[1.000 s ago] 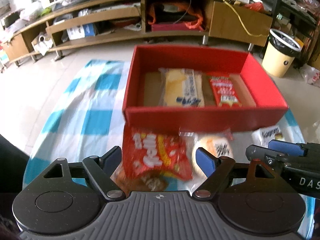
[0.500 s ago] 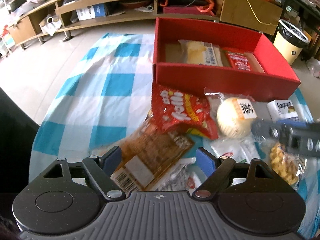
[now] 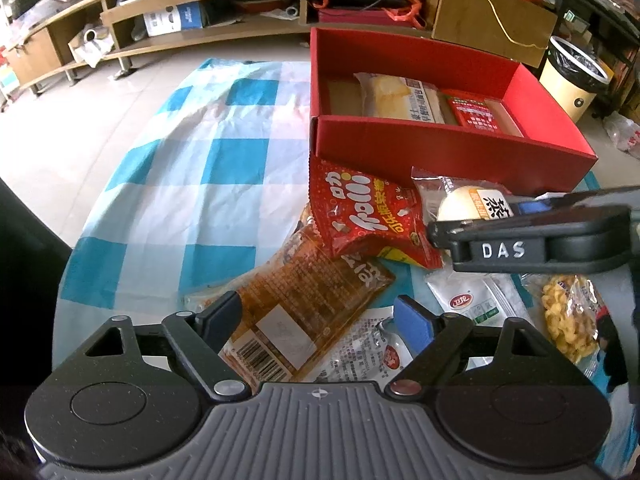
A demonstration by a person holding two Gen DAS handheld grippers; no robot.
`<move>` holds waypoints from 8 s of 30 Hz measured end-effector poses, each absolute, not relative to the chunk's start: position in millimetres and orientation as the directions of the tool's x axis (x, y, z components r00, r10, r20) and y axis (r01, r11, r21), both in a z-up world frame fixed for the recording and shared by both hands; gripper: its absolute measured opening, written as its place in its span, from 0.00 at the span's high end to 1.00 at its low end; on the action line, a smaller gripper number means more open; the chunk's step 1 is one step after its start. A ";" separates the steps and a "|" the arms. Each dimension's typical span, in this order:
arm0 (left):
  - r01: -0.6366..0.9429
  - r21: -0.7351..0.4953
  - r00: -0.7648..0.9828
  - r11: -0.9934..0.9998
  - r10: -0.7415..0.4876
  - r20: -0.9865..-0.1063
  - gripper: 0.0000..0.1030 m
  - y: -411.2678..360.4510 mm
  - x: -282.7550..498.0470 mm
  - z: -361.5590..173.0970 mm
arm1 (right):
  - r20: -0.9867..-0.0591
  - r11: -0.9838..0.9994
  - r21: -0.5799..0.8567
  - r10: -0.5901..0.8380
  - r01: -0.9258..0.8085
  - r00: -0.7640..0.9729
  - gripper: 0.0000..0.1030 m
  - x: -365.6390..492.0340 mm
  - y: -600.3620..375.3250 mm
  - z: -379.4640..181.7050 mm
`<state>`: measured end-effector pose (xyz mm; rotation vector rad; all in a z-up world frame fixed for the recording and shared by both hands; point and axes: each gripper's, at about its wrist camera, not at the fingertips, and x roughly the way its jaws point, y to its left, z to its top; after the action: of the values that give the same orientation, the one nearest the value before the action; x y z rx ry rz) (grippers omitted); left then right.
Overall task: Organize snacks
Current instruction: 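Grasp the round bun bag with right tool while left tool approaches the brown pastry bag, then grasp the brown pastry bag with the left tool, then carry the pastry bag with left tool while right tool carries the bun toward the box, then lower the pastry bag with left tool while right tool lowers the bun into the box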
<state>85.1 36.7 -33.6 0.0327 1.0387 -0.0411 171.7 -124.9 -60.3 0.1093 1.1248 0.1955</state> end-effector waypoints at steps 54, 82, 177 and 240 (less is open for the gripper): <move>0.355 0.111 0.455 0.928 -0.068 -0.888 0.09 32.5 115.6 -52.2 | -0.801 0.911 0.403 0.396 -0.084 0.450 0.47 147.5 -159.9 -55.9; 0.669 0.246 0.397 0.701 -0.057 -0.916 0.22 20.0 125.3 -61.3 | -0.779 0.885 0.458 0.443 -0.080 0.444 0.47 147.5 -175.2 -59.1; 0.132 -0.063 0.668 0.989 -0.136 -0.732 0.48 5.1 122.4 55.7 | -0.667 0.912 0.394 0.367 -0.112 0.648 0.47 131.8 -184.1 48.0; 0.160 0.000 0.570 0.987 -0.093 -0.816 0.47 -47.9 259.5 -23.7 | -0.762 0.937 0.349 0.296 -0.021 0.576 0.46 250.8 -227.9 -53.6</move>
<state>259.5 -47.9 -23.7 0.0769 0.9530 -0.1486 250.8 -227.9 -53.6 0.3187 0.9423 0.1892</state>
